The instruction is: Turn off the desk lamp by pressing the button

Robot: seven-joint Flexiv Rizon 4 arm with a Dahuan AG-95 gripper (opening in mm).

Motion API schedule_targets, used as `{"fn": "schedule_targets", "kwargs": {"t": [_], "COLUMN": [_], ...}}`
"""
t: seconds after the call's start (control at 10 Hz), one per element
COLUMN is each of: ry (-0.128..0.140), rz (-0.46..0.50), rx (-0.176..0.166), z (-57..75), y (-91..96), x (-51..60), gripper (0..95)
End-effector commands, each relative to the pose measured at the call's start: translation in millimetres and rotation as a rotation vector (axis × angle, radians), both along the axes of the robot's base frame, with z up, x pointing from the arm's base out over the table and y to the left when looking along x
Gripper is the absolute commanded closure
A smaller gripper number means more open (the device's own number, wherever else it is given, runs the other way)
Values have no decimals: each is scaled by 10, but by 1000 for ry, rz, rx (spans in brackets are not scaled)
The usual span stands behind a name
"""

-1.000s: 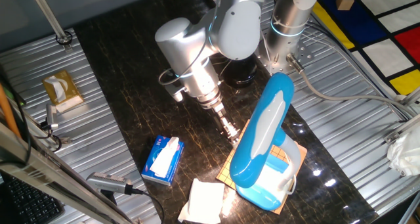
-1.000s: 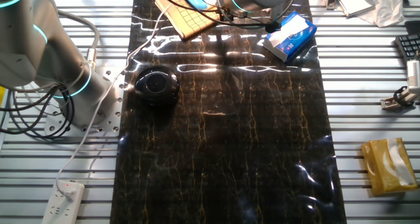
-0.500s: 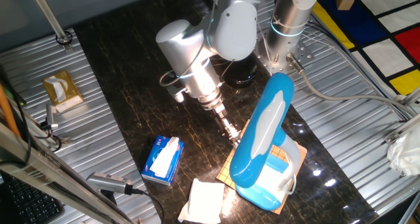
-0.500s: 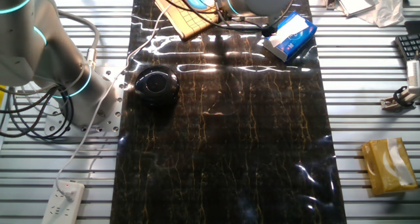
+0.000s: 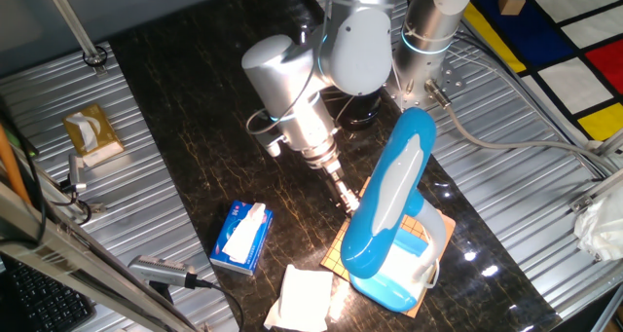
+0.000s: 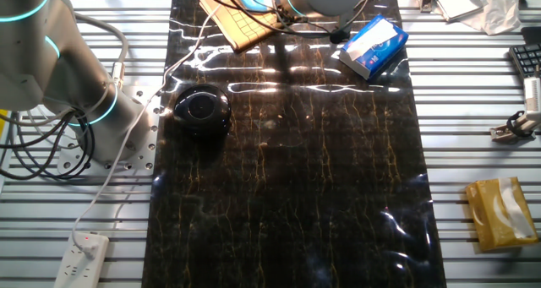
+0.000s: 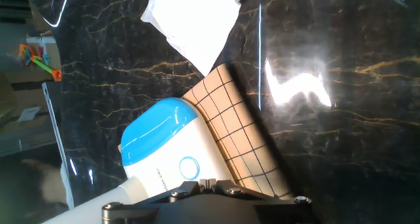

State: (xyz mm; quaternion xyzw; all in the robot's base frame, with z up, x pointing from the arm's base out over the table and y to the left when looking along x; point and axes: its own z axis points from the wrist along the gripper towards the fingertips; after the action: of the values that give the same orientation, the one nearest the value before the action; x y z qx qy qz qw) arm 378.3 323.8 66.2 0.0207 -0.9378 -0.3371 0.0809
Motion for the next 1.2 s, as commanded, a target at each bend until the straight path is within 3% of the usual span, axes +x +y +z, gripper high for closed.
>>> {"fn": "schedule_targets", "kwargs": {"t": [0.1,1.2], "ry": [0,4], "rz": [-8,-43], "rx": [1,3], "z": [-15,-49], "y": [43,285], "x": [12,70], "gripper": [950,950]}}
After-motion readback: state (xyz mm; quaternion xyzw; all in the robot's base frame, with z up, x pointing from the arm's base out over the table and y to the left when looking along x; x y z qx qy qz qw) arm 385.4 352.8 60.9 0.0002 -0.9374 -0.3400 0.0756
